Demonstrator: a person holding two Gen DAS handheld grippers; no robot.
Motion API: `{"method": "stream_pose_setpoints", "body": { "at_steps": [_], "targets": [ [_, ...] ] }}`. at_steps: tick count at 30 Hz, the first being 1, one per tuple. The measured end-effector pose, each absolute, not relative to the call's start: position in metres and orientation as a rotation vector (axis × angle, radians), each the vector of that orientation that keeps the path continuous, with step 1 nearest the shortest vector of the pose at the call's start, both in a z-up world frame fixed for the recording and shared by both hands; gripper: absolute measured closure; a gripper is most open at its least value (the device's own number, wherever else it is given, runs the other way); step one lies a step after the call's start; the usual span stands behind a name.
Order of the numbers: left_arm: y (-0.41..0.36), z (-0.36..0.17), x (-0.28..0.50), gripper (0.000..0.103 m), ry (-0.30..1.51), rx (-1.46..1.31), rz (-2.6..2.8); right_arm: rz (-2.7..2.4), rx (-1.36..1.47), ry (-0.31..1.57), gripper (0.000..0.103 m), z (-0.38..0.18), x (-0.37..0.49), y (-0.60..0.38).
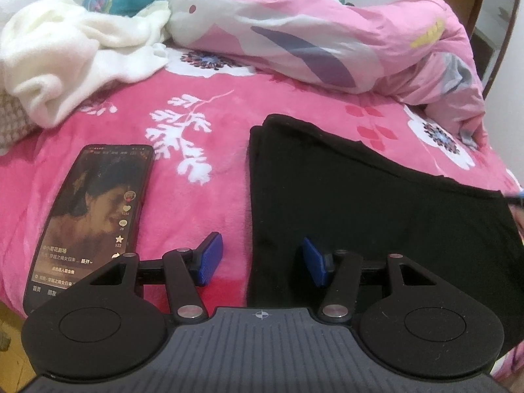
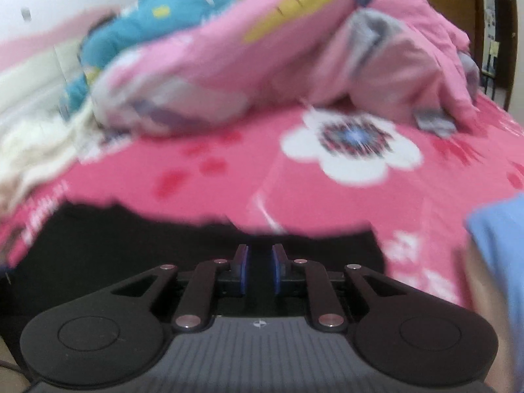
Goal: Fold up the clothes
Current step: 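Move both open grippers back over the folded shirt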
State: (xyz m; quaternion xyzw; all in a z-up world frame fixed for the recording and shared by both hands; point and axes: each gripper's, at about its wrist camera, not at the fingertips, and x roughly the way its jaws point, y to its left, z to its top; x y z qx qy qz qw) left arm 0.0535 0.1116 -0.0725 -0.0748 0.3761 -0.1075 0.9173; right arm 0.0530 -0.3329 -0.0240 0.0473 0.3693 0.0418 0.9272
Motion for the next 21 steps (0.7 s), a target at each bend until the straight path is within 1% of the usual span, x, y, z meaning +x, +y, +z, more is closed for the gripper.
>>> {"method": "stream_pose_setpoints", "body": {
  "at_steps": [3, 7, 9, 10, 13, 16, 17, 21],
  "targets": [
    [0.108, -0.072, 0.054, 0.048, 0.779, -0.143, -0.203, 0.071, 0.121, 0.794, 0.086, -0.042, 0.062, -0.351],
    [0.105, -0.072, 0.055, 0.048, 0.786, -0.138, -0.176, -0.028, 0.254, 0.743, 0.091, -0.056, 0.087, -0.397],
    [0.105, -0.071, 0.057, 0.048, 0.793, -0.143, -0.163, -0.121, 0.309, 0.714, 0.088, -0.051, 0.089, -0.416],
    [0.105, -0.070, 0.057, 0.048, 0.793, -0.147, -0.157, -0.150, 0.314, 0.700, 0.088, -0.044, 0.084, -0.422],
    [0.107, -0.067, 0.058, 0.048, 0.786, -0.154, -0.132, -0.144, 0.317, 0.628, 0.087, -0.014, 0.045, -0.434],
    [0.112, -0.062, 0.056, 0.046, 0.771, -0.157, -0.099, -0.168, 0.237, 0.573, 0.085, 0.014, -0.016, -0.455],
    [0.115, -0.060, 0.054, 0.045, 0.766, -0.160, -0.087, -0.156, 0.205, 0.566, 0.084, 0.019, -0.033, -0.452],
    [0.129, -0.050, 0.043, 0.045, 0.757, -0.200, -0.061, -0.074, 0.069, 0.554, 0.084, 0.035, -0.099, -0.427]
  ]
}}
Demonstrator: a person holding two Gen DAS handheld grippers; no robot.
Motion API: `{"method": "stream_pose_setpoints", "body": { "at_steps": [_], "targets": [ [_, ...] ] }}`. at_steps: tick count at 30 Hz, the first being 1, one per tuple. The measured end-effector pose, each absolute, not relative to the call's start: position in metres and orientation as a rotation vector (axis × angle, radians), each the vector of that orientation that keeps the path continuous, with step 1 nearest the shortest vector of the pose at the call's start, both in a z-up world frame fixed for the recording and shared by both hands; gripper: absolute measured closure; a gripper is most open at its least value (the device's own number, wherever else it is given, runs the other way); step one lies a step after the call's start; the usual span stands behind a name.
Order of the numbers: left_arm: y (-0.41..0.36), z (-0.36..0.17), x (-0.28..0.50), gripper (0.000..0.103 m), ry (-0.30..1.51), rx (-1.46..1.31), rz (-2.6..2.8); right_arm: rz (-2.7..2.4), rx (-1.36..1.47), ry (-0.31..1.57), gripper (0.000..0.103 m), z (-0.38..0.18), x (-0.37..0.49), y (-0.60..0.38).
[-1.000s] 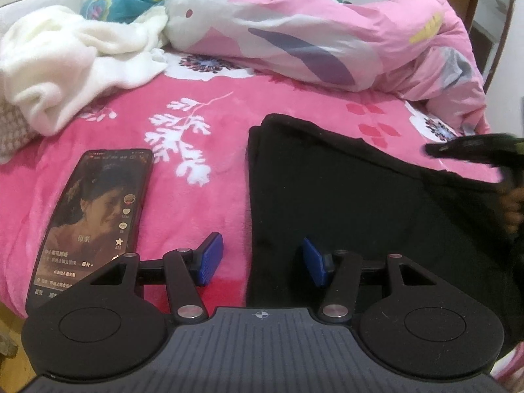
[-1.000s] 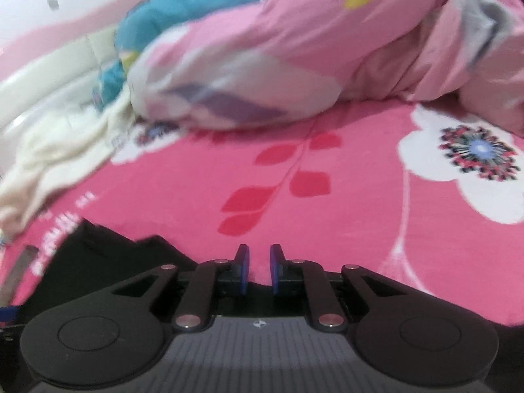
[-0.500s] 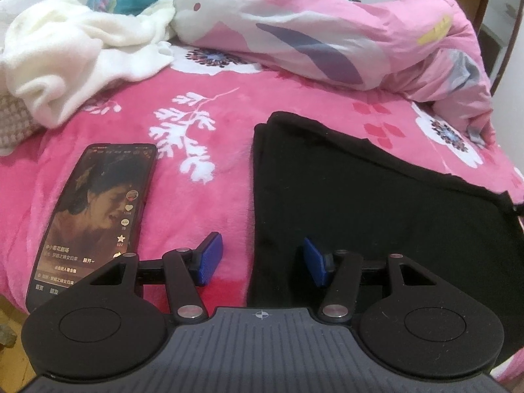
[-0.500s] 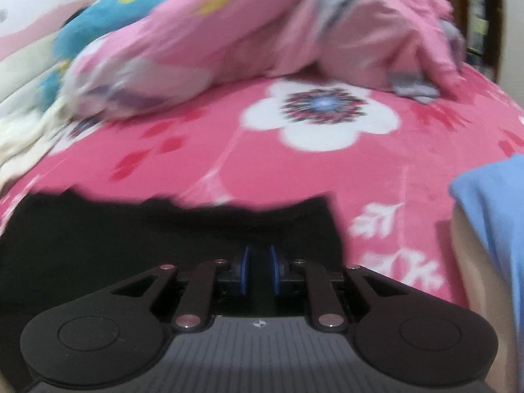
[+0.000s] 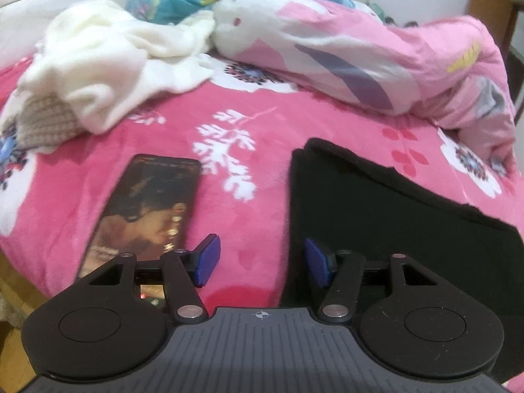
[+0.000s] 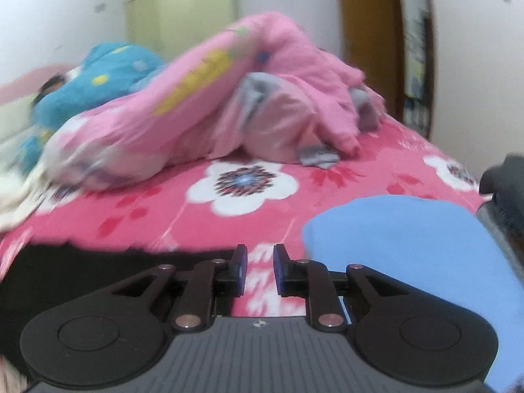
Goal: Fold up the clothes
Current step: 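Move both open grippers back over the folded shirt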
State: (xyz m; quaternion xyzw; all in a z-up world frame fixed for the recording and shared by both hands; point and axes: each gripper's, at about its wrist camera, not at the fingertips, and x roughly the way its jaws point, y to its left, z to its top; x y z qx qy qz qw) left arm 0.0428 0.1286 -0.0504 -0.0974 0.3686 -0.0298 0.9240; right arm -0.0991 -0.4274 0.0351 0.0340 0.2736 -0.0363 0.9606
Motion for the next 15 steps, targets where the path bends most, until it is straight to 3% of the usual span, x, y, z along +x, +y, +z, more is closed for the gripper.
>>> {"method": "stream_pose_setpoints", "body": {
  "at_steps": [9, 14, 15],
  "targets": [
    [0.155, -0.025, -0.006, 0.045, 0.742, -0.219, 0.040, 0.272, -0.136, 0.706, 0.086, -0.048, -0.145, -0.305],
    [0.178, -0.025, -0.035, 0.043, 0.738, -0.218, 0.106, 0.131, 0.060, 0.707, 0.091, -0.067, -0.169, -0.363],
    [0.182, -0.028, -0.039, 0.043, 0.747, -0.222, 0.113, 0.079, 0.105, 0.694, 0.087, -0.065, -0.174, -0.374]
  ]
}}
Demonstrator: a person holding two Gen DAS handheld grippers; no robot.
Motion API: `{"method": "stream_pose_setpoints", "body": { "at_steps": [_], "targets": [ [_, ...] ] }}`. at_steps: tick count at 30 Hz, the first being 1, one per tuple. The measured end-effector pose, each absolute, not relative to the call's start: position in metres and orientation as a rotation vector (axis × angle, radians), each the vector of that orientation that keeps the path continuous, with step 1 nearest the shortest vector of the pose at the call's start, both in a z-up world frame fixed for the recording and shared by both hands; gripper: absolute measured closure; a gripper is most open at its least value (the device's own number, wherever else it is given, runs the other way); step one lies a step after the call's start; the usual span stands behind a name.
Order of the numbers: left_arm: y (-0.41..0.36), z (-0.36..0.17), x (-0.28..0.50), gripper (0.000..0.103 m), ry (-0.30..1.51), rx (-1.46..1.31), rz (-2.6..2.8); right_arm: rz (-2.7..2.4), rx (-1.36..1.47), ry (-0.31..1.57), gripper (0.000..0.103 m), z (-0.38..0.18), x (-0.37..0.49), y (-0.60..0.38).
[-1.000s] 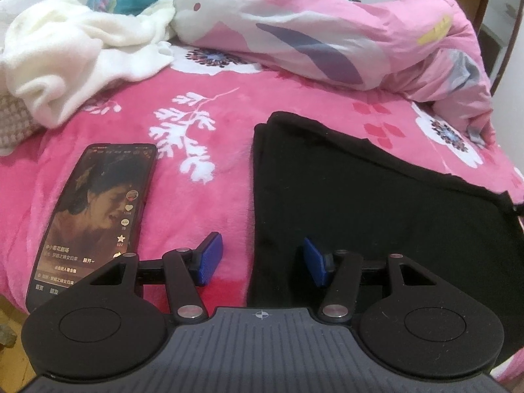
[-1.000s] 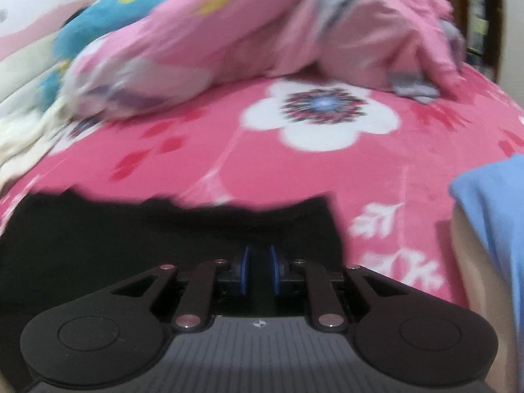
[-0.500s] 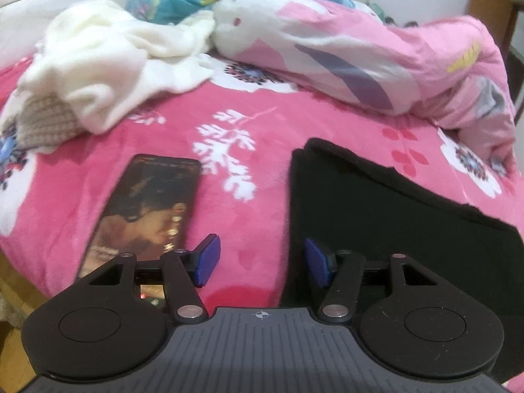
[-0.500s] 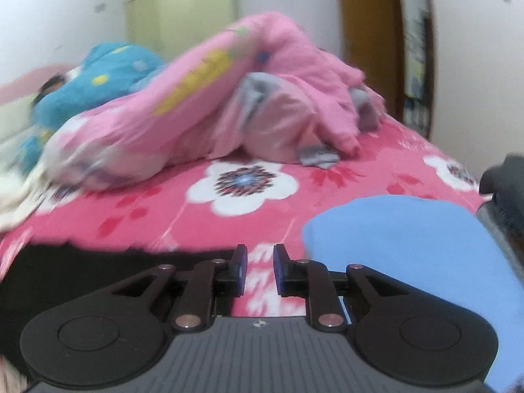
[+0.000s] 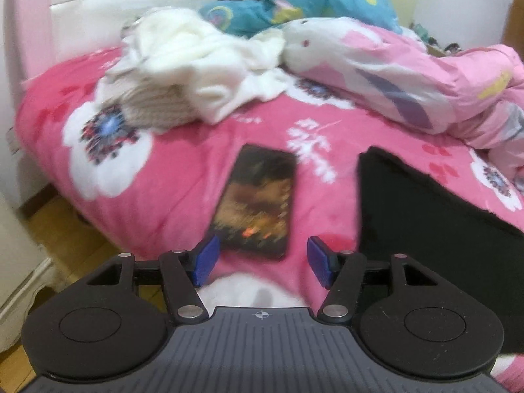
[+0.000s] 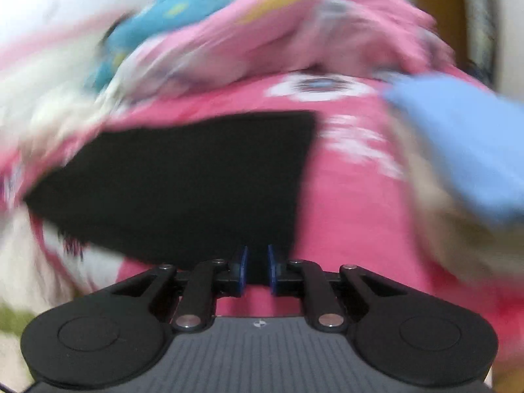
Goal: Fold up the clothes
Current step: 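Move both open grippers back over the folded shirt, then pinch the folded shirt edge with the right gripper while the left gripper pinches the other edge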
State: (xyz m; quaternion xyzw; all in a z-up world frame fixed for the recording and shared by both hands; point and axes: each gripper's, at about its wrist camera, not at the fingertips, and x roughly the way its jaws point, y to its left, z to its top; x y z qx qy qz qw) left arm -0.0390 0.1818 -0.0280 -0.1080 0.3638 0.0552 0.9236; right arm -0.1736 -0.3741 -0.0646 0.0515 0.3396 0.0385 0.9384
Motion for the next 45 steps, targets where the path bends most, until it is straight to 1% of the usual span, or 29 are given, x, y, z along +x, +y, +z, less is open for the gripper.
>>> {"method": "stream_pose_setpoints", "body": {
  "at_steps": [1, 5, 7, 9, 12, 13, 15, 17, 24, 27, 28, 29, 30, 32, 37, 41, 45],
  "targets": [
    [0.184, -0.031, -0.042, 0.043, 0.757, -0.231, 0.120, 0.027, 0.150, 0.679, 0.084, -0.062, -0.178, -0.386],
    [0.184, -0.046, -0.047, 0.043, 0.800, -0.299, 0.115, 0.037, 0.167, 0.618, 0.084, -0.051, -0.188, -0.369],
    [0.180, -0.052, -0.050, 0.043, 0.811, -0.320, 0.103, 0.133, 0.111, 0.606, 0.084, -0.046, -0.188, -0.342],
    [0.176, -0.057, -0.054, 0.043, 0.822, -0.326, 0.088, 0.220, 0.000, 0.614, 0.086, -0.045, -0.187, -0.318],
    [0.172, -0.061, -0.061, 0.043, 0.823, -0.315, 0.070, 0.182, -0.133, 0.668, 0.087, -0.065, -0.166, -0.301],
    [0.172, -0.061, -0.064, 0.043, 0.819, -0.309, 0.064, 0.126, -0.122, 0.697, 0.089, -0.073, -0.160, -0.310],
    [0.172, -0.061, -0.070, 0.043, 0.807, -0.296, 0.050, 0.055, -0.054, 0.698, 0.089, -0.071, -0.160, -0.322],
    [0.168, -0.060, -0.074, 0.043, 0.777, -0.261, 0.026, -0.002, -0.006, 0.677, 0.086, -0.063, -0.161, -0.325],
    [0.120, -0.054, -0.064, 0.044, 0.671, 0.003, -0.073, 0.122, 0.003, 0.596, 0.086, -0.049, -0.114, -0.266],
    [0.109, -0.056, -0.060, 0.048, 0.649, 0.077, -0.097, 0.174, 0.026, 0.594, 0.086, -0.053, -0.082, -0.240],
    [0.109, -0.057, -0.059, 0.056, 0.645, 0.089, -0.101, 0.194, 0.042, 0.599, 0.086, -0.055, -0.069, -0.232],
    [0.108, -0.058, -0.058, 0.061, 0.641, 0.102, -0.106, 0.211, 0.048, 0.601, 0.086, -0.056, -0.058, -0.223],
    [0.109, -0.059, -0.057, 0.062, 0.639, 0.108, -0.112, 0.231, 0.048, 0.603, 0.086, -0.059, -0.050, -0.214],
    [0.110, -0.061, -0.055, 0.066, 0.641, 0.105, -0.130, 0.275, 0.025, 0.610, 0.086, -0.058, -0.038, -0.200],
    [0.113, -0.059, -0.059, 0.066, 0.639, 0.104, -0.171, 0.286, -0.020, 0.627, 0.086, -0.054, -0.035, -0.192],
    [0.120, -0.051, -0.068, 0.066, 0.624, 0.040, -0.185, 0.227, -0.033, 0.650, 0.086, -0.053, -0.042, -0.200],
    [0.108, -0.052, -0.066, 0.067, 0.647, 0.019, -0.202, 0.168, 0.009, 0.672, 0.086, -0.057, -0.091, -0.244]
  ]
}}
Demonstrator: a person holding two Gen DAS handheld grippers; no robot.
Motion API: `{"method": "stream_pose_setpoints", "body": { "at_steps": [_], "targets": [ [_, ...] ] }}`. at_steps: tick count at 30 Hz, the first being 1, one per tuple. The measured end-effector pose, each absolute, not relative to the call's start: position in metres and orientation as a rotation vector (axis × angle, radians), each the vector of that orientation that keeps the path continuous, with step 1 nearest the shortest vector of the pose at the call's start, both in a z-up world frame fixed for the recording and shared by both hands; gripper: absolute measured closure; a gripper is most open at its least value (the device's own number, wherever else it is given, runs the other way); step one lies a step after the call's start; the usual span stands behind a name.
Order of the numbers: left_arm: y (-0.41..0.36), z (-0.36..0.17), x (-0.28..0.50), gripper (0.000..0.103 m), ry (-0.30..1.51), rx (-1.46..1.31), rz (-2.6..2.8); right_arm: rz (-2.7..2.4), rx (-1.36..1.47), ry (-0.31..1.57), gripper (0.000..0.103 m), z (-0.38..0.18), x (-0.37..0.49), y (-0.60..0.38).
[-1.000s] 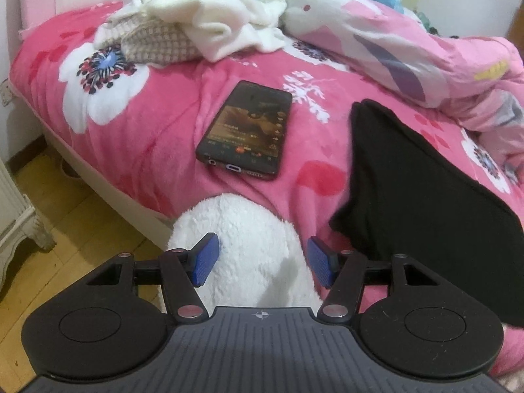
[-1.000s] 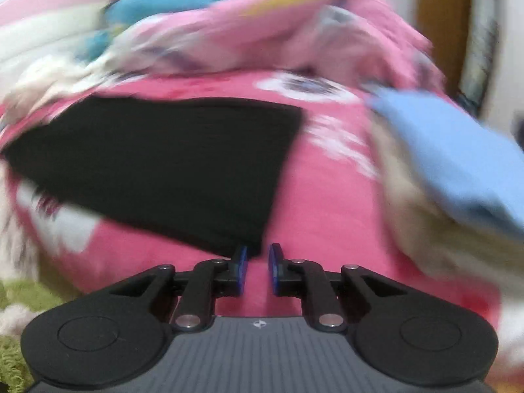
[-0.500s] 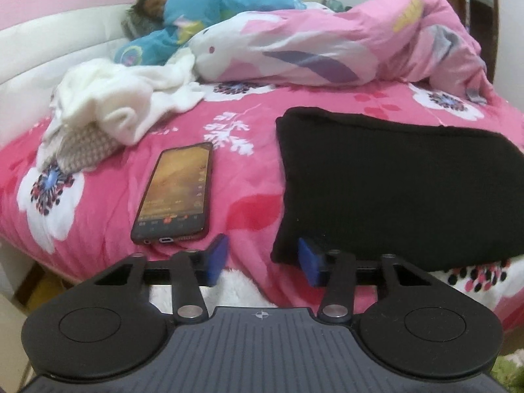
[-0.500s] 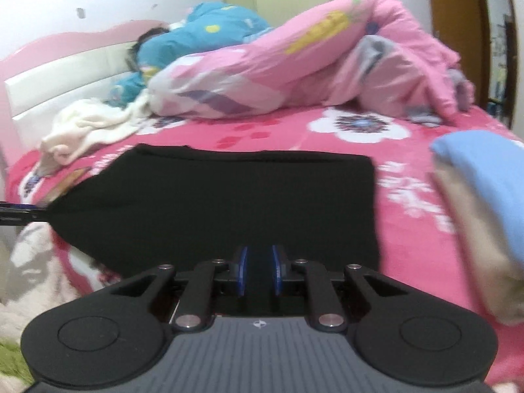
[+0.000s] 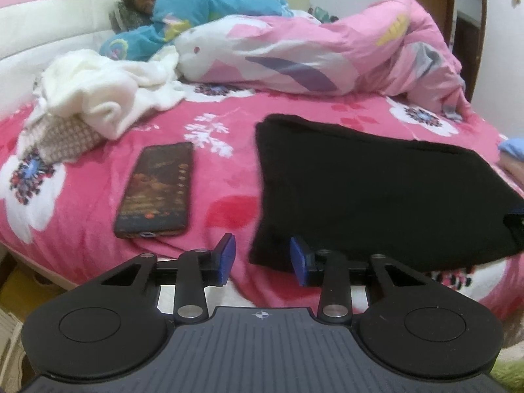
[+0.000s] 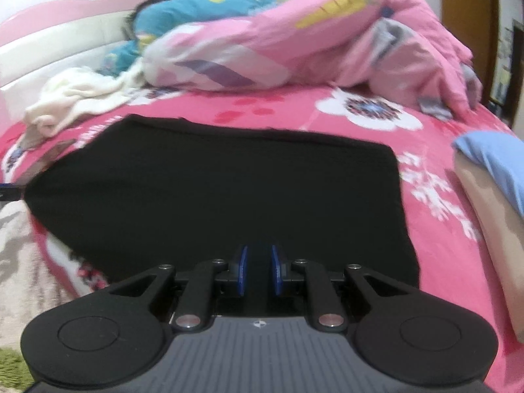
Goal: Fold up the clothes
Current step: 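Pinch the folded shirt edge with the right gripper while the left gripper pinches the other edge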
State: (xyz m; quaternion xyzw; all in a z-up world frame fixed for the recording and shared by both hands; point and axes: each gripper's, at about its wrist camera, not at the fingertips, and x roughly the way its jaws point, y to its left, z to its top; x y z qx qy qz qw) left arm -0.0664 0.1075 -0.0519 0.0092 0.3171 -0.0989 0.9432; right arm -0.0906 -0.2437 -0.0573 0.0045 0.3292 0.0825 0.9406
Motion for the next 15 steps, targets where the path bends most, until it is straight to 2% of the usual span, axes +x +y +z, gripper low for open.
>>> {"method": "stream_pose_setpoints", "body": {
  "at_steps": [9, 11, 15],
  "targets": [
    [0.098, -0.058, -0.052, 0.079, 0.704, -0.096, -0.122, 0.148, 0.060, 0.659, 0.087, -0.066, -0.116, -0.270],
    [0.106, -0.060, -0.048, 0.088, 0.716, -0.168, -0.113, 0.149, 0.066, 0.653, 0.087, -0.067, -0.117, -0.271],
    [0.127, -0.068, -0.040, 0.099, 0.744, -0.355, -0.119, 0.147, 0.060, 0.648, 0.085, -0.069, -0.118, -0.270]
  ]
}}
